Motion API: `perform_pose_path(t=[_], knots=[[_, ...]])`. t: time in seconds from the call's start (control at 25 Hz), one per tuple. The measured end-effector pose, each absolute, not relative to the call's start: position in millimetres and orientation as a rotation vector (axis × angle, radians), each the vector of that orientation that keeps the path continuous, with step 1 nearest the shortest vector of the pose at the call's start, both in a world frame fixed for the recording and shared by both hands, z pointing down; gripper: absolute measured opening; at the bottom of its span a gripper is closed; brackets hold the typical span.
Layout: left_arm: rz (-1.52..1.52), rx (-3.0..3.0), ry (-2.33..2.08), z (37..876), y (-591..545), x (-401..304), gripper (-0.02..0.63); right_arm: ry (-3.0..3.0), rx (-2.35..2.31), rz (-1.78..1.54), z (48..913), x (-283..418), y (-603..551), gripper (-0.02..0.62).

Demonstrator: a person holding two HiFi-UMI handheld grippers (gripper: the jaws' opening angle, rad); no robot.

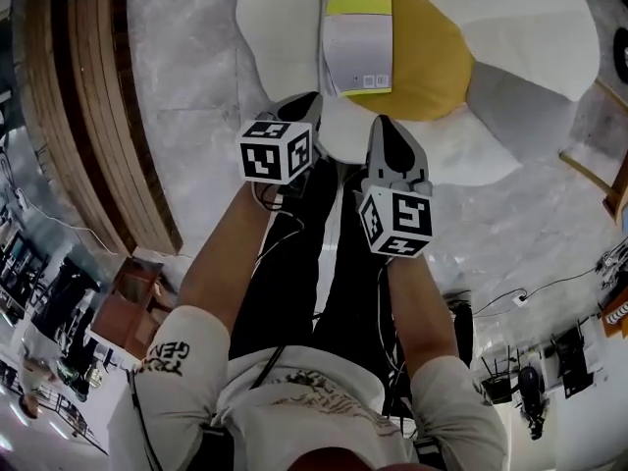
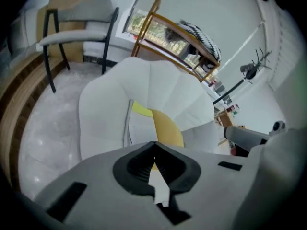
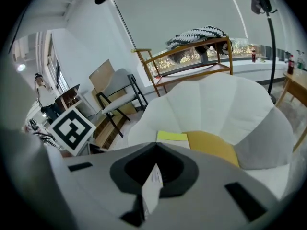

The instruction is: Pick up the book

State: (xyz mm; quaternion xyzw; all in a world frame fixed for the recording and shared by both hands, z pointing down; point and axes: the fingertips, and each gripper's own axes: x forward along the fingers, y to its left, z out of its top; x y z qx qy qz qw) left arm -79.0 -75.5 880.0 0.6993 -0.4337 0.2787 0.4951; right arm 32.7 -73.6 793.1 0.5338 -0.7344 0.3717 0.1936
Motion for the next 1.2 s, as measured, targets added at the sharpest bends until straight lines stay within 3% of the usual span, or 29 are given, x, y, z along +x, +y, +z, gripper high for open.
perform_pose_path(t=[0.12,0.16,0.2,0.84,1.2], knots=[[0.554,1.624,-1.032,908,-77,-82,0.013,-2.059,1.475,1.068,808,28,-69,0.026],[0.522,1.619,-1.024,914,-78,-82,0.168,-2.058,1.463,1.074,813,25,-65,0.026],[0.501,1.615,-1.018,921,-79,-82,0.241,-2.056,1.449,1.077,817,24,-61,0.026],[0.674,1.554,-0.986,1037,-101,-84,0.256,-1.947,1.426,1.071,843,57,-42,0.026],[0.679,1.517,-0.906,1059,-101,-85,0.255,-1.962,1.432,1.022,845,56,-55,0.026]])
